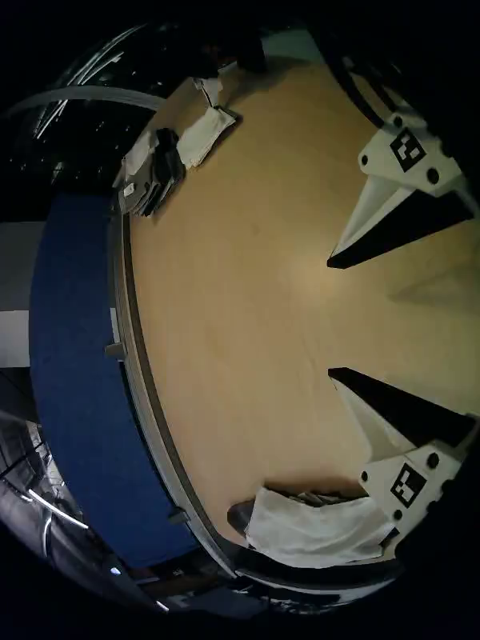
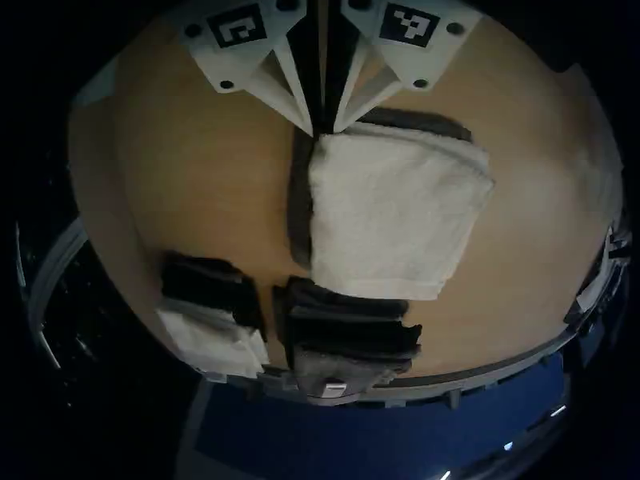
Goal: Fold towel
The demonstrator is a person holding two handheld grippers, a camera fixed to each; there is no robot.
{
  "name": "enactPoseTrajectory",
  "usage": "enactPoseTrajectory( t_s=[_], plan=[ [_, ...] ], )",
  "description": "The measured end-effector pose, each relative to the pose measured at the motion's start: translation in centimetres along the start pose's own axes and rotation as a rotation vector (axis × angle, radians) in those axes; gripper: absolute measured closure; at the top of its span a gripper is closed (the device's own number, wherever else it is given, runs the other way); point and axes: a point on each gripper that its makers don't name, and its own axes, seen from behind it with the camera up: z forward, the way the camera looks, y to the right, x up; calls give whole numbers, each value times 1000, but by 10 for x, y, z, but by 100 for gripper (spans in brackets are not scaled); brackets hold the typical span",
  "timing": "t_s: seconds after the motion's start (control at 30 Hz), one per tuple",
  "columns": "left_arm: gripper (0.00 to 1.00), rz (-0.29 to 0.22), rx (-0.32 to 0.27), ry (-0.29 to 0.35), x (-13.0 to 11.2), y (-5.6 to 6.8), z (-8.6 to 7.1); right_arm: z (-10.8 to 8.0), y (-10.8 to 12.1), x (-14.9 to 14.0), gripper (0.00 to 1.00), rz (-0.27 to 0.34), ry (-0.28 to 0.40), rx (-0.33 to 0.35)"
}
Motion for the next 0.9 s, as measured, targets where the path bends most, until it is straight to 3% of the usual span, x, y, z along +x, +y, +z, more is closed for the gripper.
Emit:
enactPoseTrajectory(
  t_s=[0.13,0.33,0.53,0.67,0.9],
  plan=[
    [8,-2,1,0,0,-1,0,-1,0,0,92,-10,1,-6],
    [8,-6,2,3,0,-1,-1,-11,3,-5,54,-11,0,-23],
    [8,-7,1,6,1,-2,0,-18,4,-10,31,1,8,-36],
    [8,-4,1,9,2,-2,0,-23,5,-6,0,10,30,-47],
    [8,-8,1,15,2,-2,-2,-32,3,7,0,-7,72,-57]
  ],
)
